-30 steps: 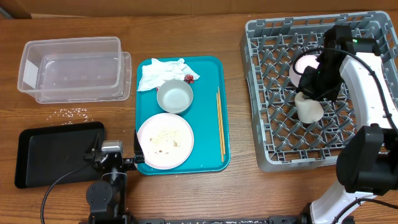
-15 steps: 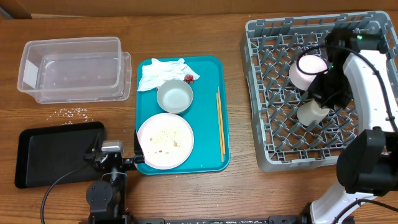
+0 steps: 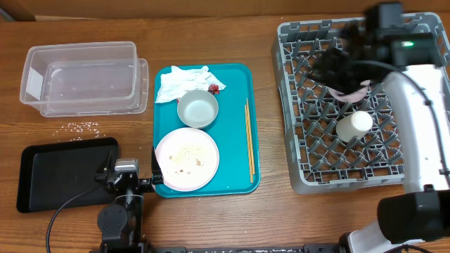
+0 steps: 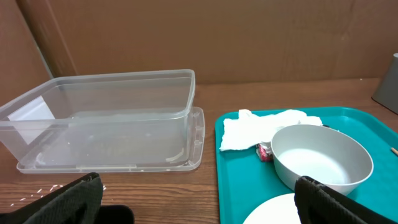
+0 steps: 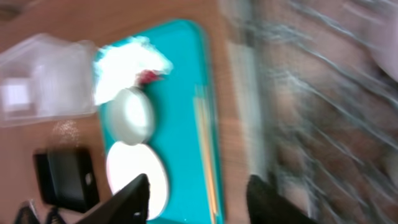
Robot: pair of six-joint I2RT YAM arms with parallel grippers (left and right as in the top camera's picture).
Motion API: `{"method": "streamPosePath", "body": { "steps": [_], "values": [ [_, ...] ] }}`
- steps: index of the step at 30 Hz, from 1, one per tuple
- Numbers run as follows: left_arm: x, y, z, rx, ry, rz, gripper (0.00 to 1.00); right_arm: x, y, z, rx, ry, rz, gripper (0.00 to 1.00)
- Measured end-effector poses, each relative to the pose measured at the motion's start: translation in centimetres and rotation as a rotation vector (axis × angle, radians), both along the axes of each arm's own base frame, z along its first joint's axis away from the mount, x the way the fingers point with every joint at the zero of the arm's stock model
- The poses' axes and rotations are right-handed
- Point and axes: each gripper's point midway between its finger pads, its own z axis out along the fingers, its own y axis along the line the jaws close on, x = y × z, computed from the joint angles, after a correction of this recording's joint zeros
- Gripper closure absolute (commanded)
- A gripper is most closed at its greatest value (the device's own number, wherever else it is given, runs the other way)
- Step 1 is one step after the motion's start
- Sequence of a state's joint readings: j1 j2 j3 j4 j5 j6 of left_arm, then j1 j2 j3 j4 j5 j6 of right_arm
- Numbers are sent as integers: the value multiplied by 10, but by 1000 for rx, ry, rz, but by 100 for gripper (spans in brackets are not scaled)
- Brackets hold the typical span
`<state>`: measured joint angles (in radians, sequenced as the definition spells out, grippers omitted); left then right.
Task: Sort waste into correct bins and load items into the dishwasher
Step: 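Move the right gripper to the grey bowl on the tray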
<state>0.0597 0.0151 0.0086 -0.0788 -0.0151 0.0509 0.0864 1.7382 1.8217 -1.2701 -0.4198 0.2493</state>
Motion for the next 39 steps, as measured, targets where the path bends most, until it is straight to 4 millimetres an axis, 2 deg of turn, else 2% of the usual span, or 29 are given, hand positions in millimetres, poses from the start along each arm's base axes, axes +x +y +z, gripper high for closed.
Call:
{"method": "streamPosePath", "body": {
  "steps": [2,4,6,7,10,11,12,14,17,18,19,23,28,34,39],
  "values": [
    [0,0,0,0,0,0,0,11,43,12,39,-112,105,36],
    [0,0,0,0,0,0,0,14,96,22,76,-214,218,28],
    [0,0,0,0,-1,0,0,15,138,21,81,-276,281,23],
    [0,0,0,0,0,0,0,16,176,13,73,-313,320,23],
    [0,0,0,0,0,0,0,13,233,-23,36,-327,377,24],
    [0,0,0,0,0,0,0,13,246,-34,29,-330,390,24],
    [0,0,0,0,0,0,0,12,263,-54,13,-323,408,26],
    [0,0,0,0,0,0,0,9,284,-84,-6,-311,432,31],
    [0,0,0,0,0,0,0,6,300,-126,-59,-281,444,43],
    [0,0,0,0,0,0,0,4,302,-144,-92,-267,444,44],
    [0,0,0,0,0,0,0,3,303,-151,-108,-262,441,44],
    [0,0,0,0,0,0,0,3,306,-154,-138,-288,443,45],
    [0,0,0,0,0,0,0,-4,313,-158,-186,-316,459,54],
    [0,0,0,0,0,0,0,-10,312,-186,-298,-316,473,57],
    [0,0,0,0,0,0,0,-13,313,-194,-328,-318,478,62]
  ]
}}
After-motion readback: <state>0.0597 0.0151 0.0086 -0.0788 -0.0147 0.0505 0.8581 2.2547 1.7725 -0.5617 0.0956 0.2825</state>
